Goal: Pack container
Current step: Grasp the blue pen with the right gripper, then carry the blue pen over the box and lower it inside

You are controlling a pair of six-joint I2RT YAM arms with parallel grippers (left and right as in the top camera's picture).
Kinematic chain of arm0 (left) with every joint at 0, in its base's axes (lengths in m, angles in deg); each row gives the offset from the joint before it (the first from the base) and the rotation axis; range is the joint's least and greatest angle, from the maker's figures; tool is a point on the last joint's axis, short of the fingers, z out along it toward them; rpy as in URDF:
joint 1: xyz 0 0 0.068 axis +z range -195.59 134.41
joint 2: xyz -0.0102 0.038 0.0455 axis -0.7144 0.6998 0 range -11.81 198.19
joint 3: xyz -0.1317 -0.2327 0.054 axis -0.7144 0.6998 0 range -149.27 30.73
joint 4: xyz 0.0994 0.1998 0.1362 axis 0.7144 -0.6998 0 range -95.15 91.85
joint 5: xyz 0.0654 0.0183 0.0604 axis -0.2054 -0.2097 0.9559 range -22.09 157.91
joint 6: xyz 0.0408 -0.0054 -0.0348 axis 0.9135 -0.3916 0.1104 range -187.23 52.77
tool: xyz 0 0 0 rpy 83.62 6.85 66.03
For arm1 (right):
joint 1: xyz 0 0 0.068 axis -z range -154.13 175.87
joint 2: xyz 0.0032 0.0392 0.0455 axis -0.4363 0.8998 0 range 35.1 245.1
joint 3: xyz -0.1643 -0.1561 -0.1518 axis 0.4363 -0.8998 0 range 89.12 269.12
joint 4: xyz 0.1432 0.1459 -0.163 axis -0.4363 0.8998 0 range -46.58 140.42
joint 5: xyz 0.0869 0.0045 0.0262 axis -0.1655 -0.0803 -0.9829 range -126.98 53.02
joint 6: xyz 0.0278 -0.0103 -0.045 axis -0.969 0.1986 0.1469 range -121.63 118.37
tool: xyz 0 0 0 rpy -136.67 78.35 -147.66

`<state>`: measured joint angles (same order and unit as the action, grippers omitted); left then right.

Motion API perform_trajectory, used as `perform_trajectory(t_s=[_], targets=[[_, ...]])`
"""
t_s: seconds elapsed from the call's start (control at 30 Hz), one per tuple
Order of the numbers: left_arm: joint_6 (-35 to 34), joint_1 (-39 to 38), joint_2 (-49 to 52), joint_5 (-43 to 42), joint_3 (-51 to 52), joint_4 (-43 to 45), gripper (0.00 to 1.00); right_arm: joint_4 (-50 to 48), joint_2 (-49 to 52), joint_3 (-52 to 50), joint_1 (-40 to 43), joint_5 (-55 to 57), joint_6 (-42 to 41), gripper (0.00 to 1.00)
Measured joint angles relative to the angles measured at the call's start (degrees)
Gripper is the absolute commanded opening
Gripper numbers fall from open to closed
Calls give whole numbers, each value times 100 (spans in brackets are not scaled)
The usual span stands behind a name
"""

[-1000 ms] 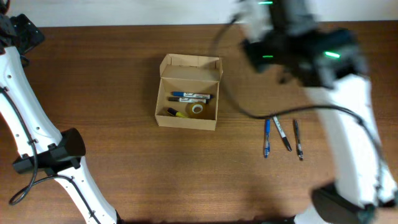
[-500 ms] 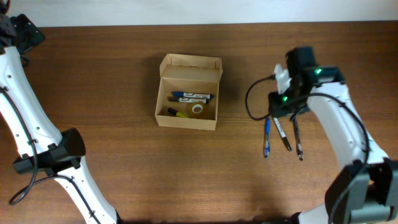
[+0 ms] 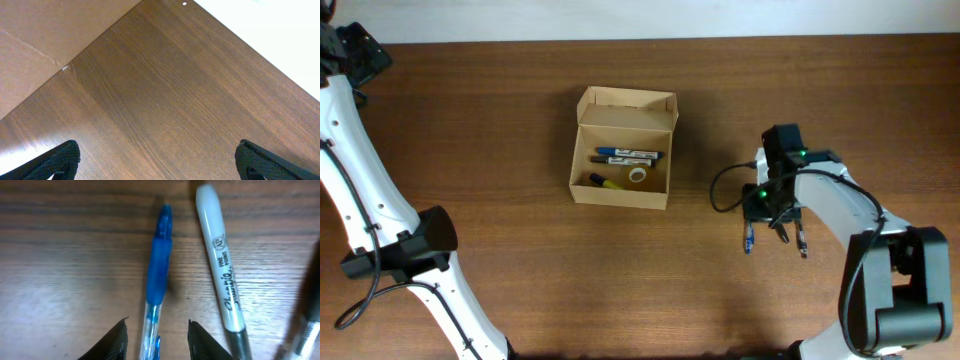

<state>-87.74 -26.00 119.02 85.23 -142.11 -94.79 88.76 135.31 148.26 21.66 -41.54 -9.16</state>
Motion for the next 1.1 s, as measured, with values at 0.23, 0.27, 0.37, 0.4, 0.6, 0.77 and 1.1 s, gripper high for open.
perform_trajectory(t_s=[0.23,0.27,0.37,0.4,0.6,0.77,1.1], targets=[[0,0,0,2,0,0,100,-393,63,-328,0,39,-267,19],[0,0,0,2,0,0,100,-437,57,-348,0,59,-304,6],[0,0,0,0,0,0,100,-525,24,-398,7,105,-391,4],[0,0,0,0,0,0,100,-527,24,-398,4,109,-398,4],[0,0,0,0,0,0,100,-492,24,-389,4,125,-435,4],[0,0,0,2,0,2,100,326,26,22,-153,127,-140,4],[0,0,0,0,0,0,100,1534,-269,4074,-1580,190,1943,4]])
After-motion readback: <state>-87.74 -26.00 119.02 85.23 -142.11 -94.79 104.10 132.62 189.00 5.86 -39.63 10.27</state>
